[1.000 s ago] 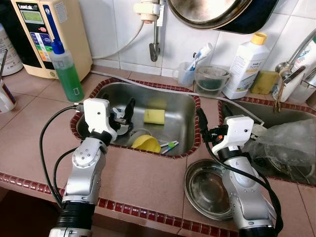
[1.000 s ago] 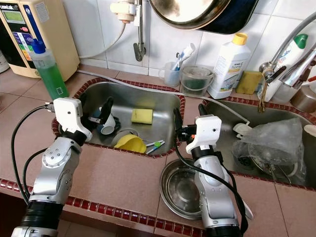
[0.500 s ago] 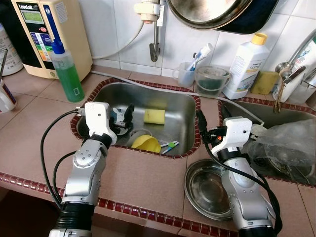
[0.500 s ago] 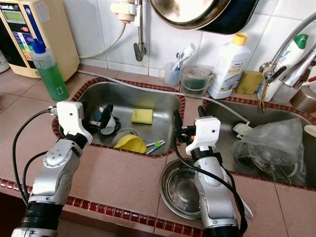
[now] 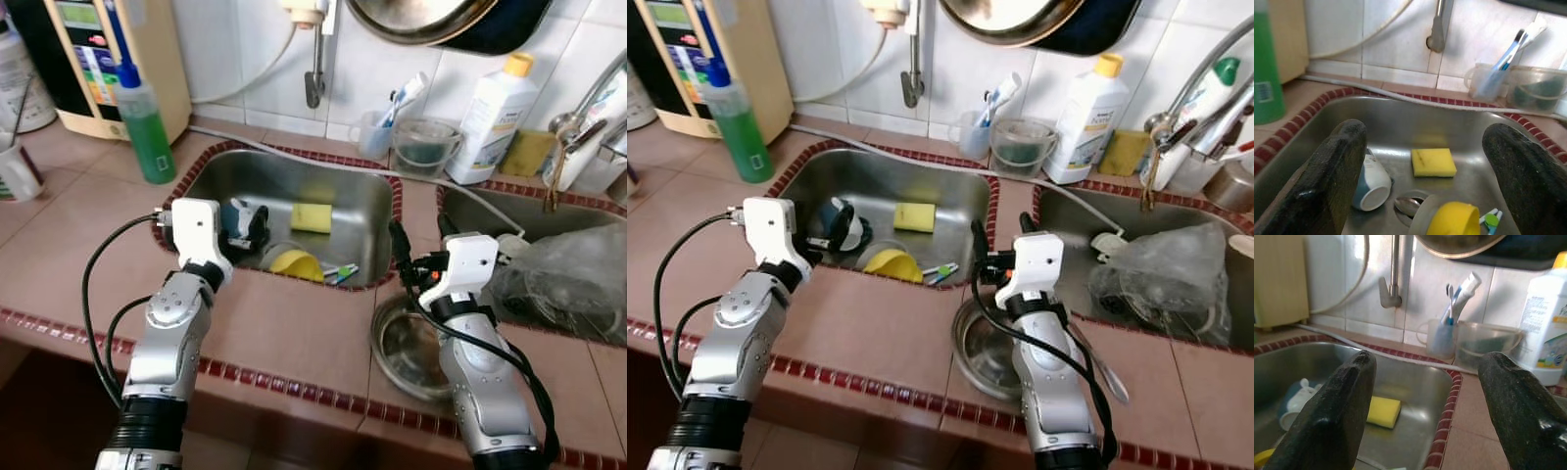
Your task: Kitchen organization
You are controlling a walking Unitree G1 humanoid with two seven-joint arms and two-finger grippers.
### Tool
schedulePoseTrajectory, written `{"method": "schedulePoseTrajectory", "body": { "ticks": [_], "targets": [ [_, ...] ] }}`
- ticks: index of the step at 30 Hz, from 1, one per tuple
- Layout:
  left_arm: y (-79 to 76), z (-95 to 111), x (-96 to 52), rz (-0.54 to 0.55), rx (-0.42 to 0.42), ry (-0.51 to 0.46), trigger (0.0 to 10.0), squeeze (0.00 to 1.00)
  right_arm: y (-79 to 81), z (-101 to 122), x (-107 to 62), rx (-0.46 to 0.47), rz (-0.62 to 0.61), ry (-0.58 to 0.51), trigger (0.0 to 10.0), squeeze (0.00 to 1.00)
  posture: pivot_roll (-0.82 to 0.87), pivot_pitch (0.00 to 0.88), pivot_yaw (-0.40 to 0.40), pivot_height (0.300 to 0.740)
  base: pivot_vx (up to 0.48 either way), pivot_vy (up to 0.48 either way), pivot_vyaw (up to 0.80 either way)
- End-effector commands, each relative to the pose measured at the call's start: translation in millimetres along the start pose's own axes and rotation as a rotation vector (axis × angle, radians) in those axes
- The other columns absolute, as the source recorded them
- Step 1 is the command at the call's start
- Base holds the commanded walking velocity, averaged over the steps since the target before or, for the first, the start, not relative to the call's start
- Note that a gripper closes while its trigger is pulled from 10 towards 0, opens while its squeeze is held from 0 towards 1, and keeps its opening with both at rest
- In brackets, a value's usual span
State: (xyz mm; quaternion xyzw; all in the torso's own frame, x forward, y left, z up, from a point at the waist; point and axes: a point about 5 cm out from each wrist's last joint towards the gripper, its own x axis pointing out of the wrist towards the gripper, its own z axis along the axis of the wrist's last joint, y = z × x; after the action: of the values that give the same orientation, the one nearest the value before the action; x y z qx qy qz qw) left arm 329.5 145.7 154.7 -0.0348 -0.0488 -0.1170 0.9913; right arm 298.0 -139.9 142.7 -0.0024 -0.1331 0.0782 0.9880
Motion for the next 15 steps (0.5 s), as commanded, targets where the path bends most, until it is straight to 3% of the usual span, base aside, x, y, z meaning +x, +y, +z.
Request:
{"method": "schedulePoseTrajectory", "body": {
  "ticks": [1, 15],
  "targets": [
    [-2.6, 4.2, 2.4, -0.007, 0.0, -0.006, 10.0, 0.0, -5.1, 1.7, -0.2, -0.004, -0.022, -0.011, 10.0, 0.0, -0.02, 0.0, -0.018, 0.74, 0.0, 0.0, 0.0],
    [-3.8, 7.2, 2.9, -0.013, 0.014, -0.031, 10.0, 0.0, -5.0, 1.8, 0.8, -0.007, -0.015, -0.011, 10.0, 0.0, -0.01, 0.0, -0.022, 0.74, 0.0, 0.0, 0.0]
  ]
}}
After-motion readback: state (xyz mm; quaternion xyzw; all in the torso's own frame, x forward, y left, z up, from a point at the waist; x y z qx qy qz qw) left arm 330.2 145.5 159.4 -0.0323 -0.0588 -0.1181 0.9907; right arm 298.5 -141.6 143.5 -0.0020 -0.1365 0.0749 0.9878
